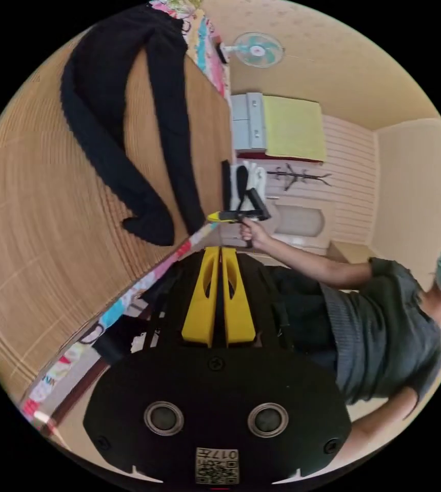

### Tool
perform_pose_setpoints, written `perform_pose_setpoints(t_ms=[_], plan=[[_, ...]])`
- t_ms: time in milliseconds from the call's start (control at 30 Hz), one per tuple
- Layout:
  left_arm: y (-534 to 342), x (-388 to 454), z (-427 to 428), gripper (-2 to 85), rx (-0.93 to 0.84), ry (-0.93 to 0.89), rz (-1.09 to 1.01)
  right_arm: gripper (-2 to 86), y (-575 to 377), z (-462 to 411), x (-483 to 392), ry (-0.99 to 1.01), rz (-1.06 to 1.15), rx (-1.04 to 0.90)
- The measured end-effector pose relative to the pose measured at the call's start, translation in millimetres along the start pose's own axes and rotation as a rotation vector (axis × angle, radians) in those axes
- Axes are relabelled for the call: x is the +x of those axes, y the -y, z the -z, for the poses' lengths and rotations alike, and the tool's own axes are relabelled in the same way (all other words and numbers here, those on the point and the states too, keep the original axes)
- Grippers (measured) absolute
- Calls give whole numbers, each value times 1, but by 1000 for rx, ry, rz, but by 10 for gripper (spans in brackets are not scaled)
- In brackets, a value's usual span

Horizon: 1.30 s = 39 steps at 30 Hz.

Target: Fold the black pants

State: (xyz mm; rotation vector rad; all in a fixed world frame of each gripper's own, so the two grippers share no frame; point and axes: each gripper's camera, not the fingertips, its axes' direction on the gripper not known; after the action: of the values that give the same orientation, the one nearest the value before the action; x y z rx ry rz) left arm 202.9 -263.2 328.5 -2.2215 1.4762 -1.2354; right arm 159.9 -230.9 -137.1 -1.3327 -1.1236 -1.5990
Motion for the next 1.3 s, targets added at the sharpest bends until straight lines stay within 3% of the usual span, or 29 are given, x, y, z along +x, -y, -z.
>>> perform_pose_setpoints(t_ms=[33,67,133,200,300,400,567,667,767,900,933,1100,1233,1300], plan=[[-5,-5,7,32,35,196,39,91,2,0,-2,23,21,-20],[-7,-9,10,53,55,254,51,96,7,0,-6,63,54,-61],[-2,-34,15,157,74,265,108,106,15,-3,-14,97,92,-118],[13,-50,10,176,5,264,113,124,28,-8,-23,129,122,-156],[41,-53,-15,162,-160,449,13,138,46,-21,-27,214,122,-178],[63,-51,-31,115,-258,506,-63,142,61,-43,-24,346,49,-224],[69,-27,-3,70,-238,307,-134,47,50,-58,-29,757,81,-357],[52,-15,49,66,-102,121,-172,31,28,-37,-20,943,166,-337],[29,-38,73,55,-72,105,-45,21,4,-1,2,764,140,-204],[-12,-96,45,3,-208,385,281,24,-22,40,26,512,81,-158],[-23,-107,32,-2,-263,384,326,28,-26,49,27,458,88,-145],[-72,-132,-11,-8,-321,383,507,101,-54,140,39,-112,-31,161],[-96,-129,-22,-10,-180,199,491,128,-52,159,64,-184,-129,231],[-100,-123,-24,-10,-166,212,482,134,-43,150,80,-188,-151,182]])
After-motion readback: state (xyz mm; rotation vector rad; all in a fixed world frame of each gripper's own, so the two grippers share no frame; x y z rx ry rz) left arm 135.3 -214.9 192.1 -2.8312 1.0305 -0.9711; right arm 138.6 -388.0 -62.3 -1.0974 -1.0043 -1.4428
